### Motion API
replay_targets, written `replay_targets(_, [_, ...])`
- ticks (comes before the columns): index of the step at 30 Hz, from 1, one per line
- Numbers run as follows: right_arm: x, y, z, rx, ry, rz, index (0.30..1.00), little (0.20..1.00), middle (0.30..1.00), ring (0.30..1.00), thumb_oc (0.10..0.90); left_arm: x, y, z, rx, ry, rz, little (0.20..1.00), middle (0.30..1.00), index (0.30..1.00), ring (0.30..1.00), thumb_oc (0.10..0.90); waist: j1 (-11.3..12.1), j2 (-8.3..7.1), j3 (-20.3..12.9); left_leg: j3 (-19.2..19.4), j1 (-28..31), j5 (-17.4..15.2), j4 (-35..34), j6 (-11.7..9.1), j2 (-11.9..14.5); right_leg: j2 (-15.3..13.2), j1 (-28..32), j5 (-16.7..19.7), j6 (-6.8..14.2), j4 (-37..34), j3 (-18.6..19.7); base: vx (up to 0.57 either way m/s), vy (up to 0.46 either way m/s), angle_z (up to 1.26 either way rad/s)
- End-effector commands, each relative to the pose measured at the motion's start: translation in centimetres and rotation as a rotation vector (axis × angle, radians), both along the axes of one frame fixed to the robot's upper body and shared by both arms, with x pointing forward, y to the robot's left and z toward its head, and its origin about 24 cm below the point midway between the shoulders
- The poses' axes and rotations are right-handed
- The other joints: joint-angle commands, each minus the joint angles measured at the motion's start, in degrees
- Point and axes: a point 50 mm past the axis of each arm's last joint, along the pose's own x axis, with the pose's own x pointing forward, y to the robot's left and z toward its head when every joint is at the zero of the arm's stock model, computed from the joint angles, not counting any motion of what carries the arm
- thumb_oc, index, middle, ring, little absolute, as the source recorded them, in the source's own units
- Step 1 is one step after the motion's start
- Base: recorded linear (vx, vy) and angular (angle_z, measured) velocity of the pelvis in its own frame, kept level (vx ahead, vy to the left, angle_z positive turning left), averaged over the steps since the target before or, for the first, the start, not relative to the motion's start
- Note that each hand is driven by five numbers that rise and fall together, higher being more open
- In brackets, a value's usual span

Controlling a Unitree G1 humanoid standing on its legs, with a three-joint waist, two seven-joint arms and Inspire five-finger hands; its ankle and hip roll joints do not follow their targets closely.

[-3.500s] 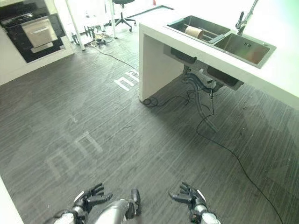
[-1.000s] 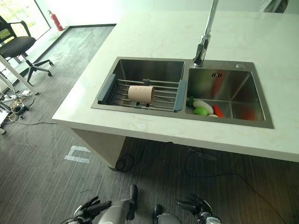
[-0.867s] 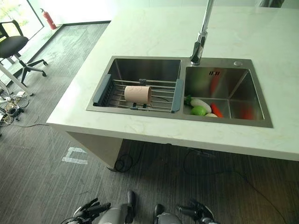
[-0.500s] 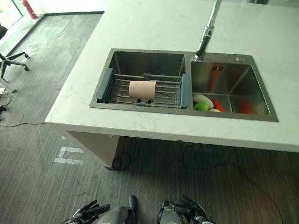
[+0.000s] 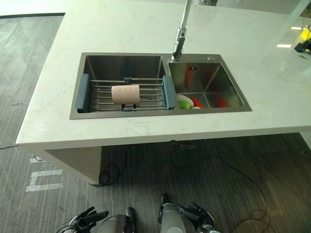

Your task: Place the dishes in the dishwasher.

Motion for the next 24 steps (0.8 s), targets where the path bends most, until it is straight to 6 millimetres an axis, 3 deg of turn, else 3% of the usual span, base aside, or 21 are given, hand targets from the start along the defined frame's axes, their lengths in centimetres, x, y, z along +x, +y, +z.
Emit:
replay_targets(1, [-0.9, -2.0, 0.3, -0.063, 0.032, 0.039, 0.9, 0.9, 0.9, 0.9, 0.8, 0.2, -0.1, 0.2, 0.002, -0.051, 0.03, 0.9, 0.9, 0.9, 0.9, 0.8, -0.8, 0.69, -0.1, -3.5, 5.4, 0.1, -1.9, -3.9, 4.2, -0.5, 6.3, -0.8, 1.9, -3.9, -0.7, 0.12, -0.201, 0.32])
replay_targets(2, [-1.0, -2.5, 0.4, -0.087, 0.042, 0.024, 0.9, 0.9, 0.9, 0.9, 0.8, 1.2, -0.8, 0.5, -0.016, -0.091, -0.01, 0.9, 0.9, 0.9, 0.9, 0.8, 0.7, -1.13, 1.1, -5.7, 1.4, 4.9, 3.1, -4.8, 3.0, -0.7, 8.6, -2.2, 0.1, -3.9, 1.7, 0.11, -0.03, 0.17])
replay_targets(3, [-1.0, -3.1, 0.6, -0.085, 0.042, -0.019, 0.9, 0.9, 0.9, 0.9, 0.8, 1.4, -1.5, 0.4, -0.032, -0.094, -0.058, 0.9, 0.9, 0.9, 0.9, 0.8, 1.7, 0.51, 1.2, -6.6, -0.1, 5.3, -1.9, -5.1, 2.3, 0.1, 9.4, -3.0, 0.5, -3.9, 0.9, 0.16, 0.044, 0.24])
replay_targets(4, [-1.0, -3.2, 0.6, -0.085, 0.043, -0.016, 0.9, 0.9, 0.9, 0.9, 0.8, 1.3, -1.8, 0.3, -0.032, -0.085, -0.075, 0.9, 0.9, 0.9, 0.9, 0.8, 1.7, 2.25, 1.3, -6.7, -2.5, 5.1, -1.9, -5.6, 3.4, 1.1, 10.1, -3.4, 0.6, -3.9, 0.1, 0.15, 0.32, 0.13])
replay_targets(5, [-0.8, -3.1, 0.6, -0.069, 0.036, -0.02, 0.9, 0.9, 0.9, 0.9, 0.8, 1.1, -2.2, 0.1, -0.033, -0.05, -0.101, 0.9, 0.9, 0.9, 0.9, 0.8, 1.0, 3.35, 0.5, -5.8, -2.6, 4.6, -1.9, -6.0, 5.3, 0.1, 9.9, -3.5, 0.9, -3.9, -2.2, 0.12, 0.273, 0.26])
replay_targets(7, [-0.6, -3.0, 0.7, -0.044, 0.027, -0.053, 0.9, 0.9, 0.9, 0.9, 0.8, 0.6, -2.2, -0.2, -0.034, -0.005, -0.068, 0.9, 0.9, 0.9, 0.9, 0.8, 0.8, 3.95, -0.5, -7.4, -2.5, 3.2, -1.9, -6.4, 5.4, -0.8, 9.0, -3.3, 1.7, -3.9, -2.9, 0.1, 0.187, 0.51])
replay_targets(12, [-2.4, -1.4, -0.2, 0.103, 0.064, -0.041, 0.9, 0.9, 0.9, 0.9, 0.8, -2.0, -1.1, -0.9, -0.021, 0.108, -0.039, 0.9, 0.9, 0.9, 0.9, 0.8, 0.7, 3.56, -2.9, -6.1, -1.4, 0.3, -1.9, -7.1, 5.8, -4.3, 7.4, -2.3, 4.1, -3.9, -5.0, 0.11, 0.042, 0.25])
replay_targets(17, [-2.7, -0.7, -0.5, 0.117, 0.071, -0.023, 0.9, 0.9, 0.9, 0.9, 0.8, -3.6, -1.1, -1.3, -0.068, 0.125, 0.05, 0.9, 0.9, 0.9, 0.9, 0.8, 1.3, 2.84, -3.4, -5.6, -1.6, -0.5, -1.9, -6.7, 5.3, -5.0, 6.5, -2.1, 4.8, -3.9, -4.4, 0.07, 0.004, 0.01])
replay_targets(24, [-3.4, -1.3, -0.5, 0.083, 0.105, -0.058, 0.9, 0.9, 0.9, 0.9, 0.8, -1.7, 0.9, 0.0, 0.005, -0.062, 0.24, 0.9, 0.9, 0.9, 0.9, 0.8, 1.7, 3.27, -3.2, -5.5, -2.3, -0.5, -1.9, -6.6, 5.4, -5.6, 6.1, -2.2, 5.1, -3.9, -4.7, 0.01, 0.002, -0.03])
